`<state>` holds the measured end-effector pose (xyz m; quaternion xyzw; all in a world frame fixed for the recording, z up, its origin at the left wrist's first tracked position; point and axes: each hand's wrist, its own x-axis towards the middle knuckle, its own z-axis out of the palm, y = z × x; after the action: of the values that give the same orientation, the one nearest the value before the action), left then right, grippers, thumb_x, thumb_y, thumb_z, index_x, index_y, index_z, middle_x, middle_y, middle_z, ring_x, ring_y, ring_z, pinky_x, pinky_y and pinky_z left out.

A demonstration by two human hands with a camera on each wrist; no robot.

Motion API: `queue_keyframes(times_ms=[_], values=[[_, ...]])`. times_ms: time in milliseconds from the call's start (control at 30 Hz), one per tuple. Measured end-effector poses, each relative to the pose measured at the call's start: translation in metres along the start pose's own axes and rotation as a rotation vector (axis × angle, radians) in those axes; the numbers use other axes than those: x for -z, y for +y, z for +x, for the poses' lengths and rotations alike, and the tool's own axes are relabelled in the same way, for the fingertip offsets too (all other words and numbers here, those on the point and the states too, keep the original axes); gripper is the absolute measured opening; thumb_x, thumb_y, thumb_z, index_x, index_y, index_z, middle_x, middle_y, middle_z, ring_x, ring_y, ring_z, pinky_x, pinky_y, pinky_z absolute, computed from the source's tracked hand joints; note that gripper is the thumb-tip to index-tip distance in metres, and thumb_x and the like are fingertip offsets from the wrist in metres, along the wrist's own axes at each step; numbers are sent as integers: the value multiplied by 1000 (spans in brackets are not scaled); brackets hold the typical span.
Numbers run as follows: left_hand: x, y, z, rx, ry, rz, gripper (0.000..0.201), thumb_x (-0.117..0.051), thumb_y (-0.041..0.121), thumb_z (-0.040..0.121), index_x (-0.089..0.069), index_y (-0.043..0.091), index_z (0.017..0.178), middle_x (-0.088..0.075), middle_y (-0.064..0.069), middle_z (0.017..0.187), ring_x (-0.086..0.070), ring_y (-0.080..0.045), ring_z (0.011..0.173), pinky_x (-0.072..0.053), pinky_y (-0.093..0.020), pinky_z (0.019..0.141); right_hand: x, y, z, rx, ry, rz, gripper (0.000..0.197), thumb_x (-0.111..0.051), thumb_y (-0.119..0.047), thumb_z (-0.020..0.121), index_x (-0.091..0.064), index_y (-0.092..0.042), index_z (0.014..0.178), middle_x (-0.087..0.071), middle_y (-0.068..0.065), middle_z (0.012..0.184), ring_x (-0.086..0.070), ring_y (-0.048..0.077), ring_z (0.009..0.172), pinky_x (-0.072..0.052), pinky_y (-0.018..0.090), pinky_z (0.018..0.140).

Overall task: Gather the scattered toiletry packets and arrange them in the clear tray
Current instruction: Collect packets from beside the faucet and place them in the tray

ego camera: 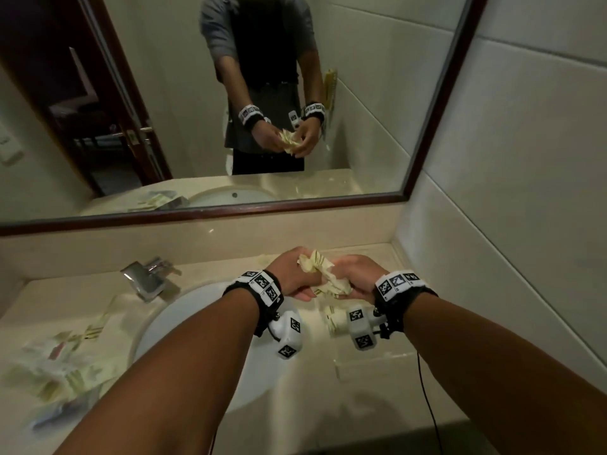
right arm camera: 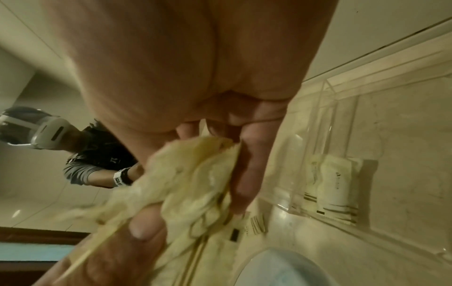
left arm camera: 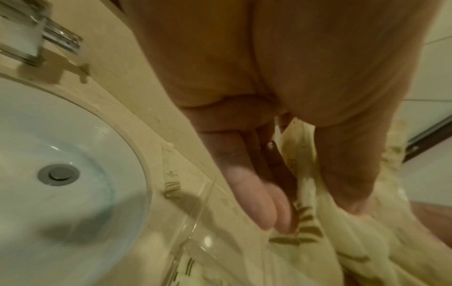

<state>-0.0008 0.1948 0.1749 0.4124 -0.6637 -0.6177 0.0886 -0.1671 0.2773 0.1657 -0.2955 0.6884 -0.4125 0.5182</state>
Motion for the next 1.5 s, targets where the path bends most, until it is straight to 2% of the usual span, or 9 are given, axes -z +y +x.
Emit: queue_keyframes(times_ms=[200,367,533,633,800,967,1233,1367,1500], values=[[-28,-1,28,34,-54,10,48,-82,9,78,-54,16,118,-72,-17,90,-71,-19,62,-63,-36,65,27,17,8,-77,13,18,18,-56,4,91,-66,-11,88,-69,15,82,-67,27,68,-59,39,61],[-38,-6,43,69,-49,77,49,-79,7,81,-56,19,122,-67,-13,75,-69,-21,59,-63,-37,65,48,34,18,-149,18,32,15,-55,-1,92,-65,-2,102,-66,26,106,-68,36,84,-61,43,64],[-47,-26,60,156,47,196,59,-72,7,86,-46,26,136,-69,-16,78,-67,-24,56,-60,-39,63,72,64,36,-163,151,-332,42,-64,-13,92,-55,-16,133,-61,10,116,-67,27,88,-62,40,63],[-57,-38,64,207,82,226,43,-67,9,88,-52,23,125,-72,-16,92,-66,-25,57,-60,-43,65,79,80,47,-169,153,-562,39,-64,-12,90,-63,-20,128,-68,10,118,-68,30,95,-62,45,78],[-66,-50,80,196,149,302,25,-66,9,86,-57,25,103,-67,-14,93,-64,-27,63,-61,-42,64,96,103,63,-128,151,-848,39,-57,-19,93,-62,-25,130,-57,1,140,-56,24,125,-46,31,103],[-71,-58,95,205,199,306,28,-69,8,79,-50,28,83,-63,-12,81,-62,-27,55,-61,-51,63,110,129,78,-211,180,-889,33,-59,-18,90,-58,-27,122,-60,1,129,-58,24,114,-47,30,89],[-86,-71,108,294,125,176,59,-59,-4,86,-52,32,131,-59,-4,89,-64,-26,67,-61,-36,64,105,151,101,-182,162,-953,36,-56,-20,91,-66,-29,124,-62,1,131,-60,22,116,-50,29,94],[-88,-81,111,315,117,241,35,-64,5,79,-64,19,111,-68,-13,86,-61,-26,59,-60,-44,64,101,158,105,-213,214,-906,43,-57,-19,89,-59,-29,131,-50,8,138,-60,28,116,-50,32,97],[-83,-82,111,343,87,308,30,-70,10,76,-56,16,102,-62,-11,81,-56,-23,57,-54,-31,53,99,168,101,-214,332,-807,42,-65,-23,86,-56,-25,128,-39,9,139,-61,28,109,-49,30,94]])
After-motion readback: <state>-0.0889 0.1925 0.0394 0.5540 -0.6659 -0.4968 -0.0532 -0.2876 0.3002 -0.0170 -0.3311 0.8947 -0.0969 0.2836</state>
